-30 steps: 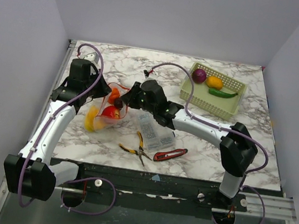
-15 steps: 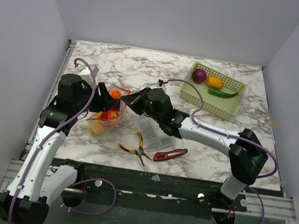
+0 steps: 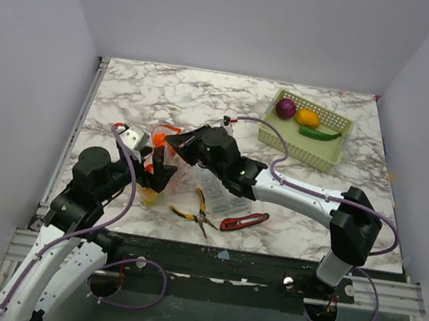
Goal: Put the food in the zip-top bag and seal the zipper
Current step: Adjust the zipper food storage bag at the center of the board.
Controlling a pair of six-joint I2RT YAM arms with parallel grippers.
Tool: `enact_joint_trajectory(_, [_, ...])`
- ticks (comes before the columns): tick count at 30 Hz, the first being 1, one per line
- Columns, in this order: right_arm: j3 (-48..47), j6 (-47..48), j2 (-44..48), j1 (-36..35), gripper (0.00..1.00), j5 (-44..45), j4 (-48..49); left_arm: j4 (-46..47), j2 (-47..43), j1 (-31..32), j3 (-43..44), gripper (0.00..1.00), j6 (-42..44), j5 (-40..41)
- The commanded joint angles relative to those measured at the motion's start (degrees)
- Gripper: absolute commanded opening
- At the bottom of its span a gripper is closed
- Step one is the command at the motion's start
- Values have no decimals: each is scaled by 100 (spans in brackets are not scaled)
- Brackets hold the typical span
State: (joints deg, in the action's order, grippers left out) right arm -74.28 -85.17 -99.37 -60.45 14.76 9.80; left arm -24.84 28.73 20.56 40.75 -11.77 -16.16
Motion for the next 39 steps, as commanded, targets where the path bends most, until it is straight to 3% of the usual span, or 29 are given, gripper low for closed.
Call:
enact_joint_trajectory(1, [-226,-245,-72,-80,0,315,-27,362,12,136,-136,90,909,852])
enact_joint_trajectory(9, [-290,-293,-174,-125,0,235,-30,165,500,146,31,49,764,1435])
enact_joint_trajectory(13, [-234,153,-130,-124,3,228,92,56,571,150,63,24,742,1449])
enact_joint_trajectory(15, [-163,661,-36,-113,16,184,222,-22,592,150,93,12,758,1494])
enact_joint_trajectory(17, [114,1887,211,-108,41,144,606,-87,604,147,130,0,833,1535])
enact_joint_trajectory(20, [704,3997,708,-98,74,-83,1526,-10,537,139,107,0,983,1464])
enact_joint_trajectory(21, [706,4718,816,-47,78,-288,1494,65,524,137,96,0,1019,1389])
enact_joint_trajectory(23, [578,5976,1031,76,79,-555,997,127,543,130,136,0,1019,1355])
enact_joint_trajectory(26, [786,7149,1267,494,79,-1303,861,176,586,124,236,0,1078,1263])
enact_joint_trajectory(29, [1307,8090,1502,951,77,-2672,1310,167,638,101,398,0,1123,1088])
enact_joint_trajectory(31, [1790,8787,1696,1023,77,-2975,1884,110,689,89,510,0,1133,909])
enact_joint_trajectory(33, [2028,9123,1674,1198,78,-3466,2388,14,704,77,585,0,1133,819])
enact_joint_trajectory(39, [1665,10265,980,1423,74,-4159,2363,-10,625,71,491,0,1151,761])
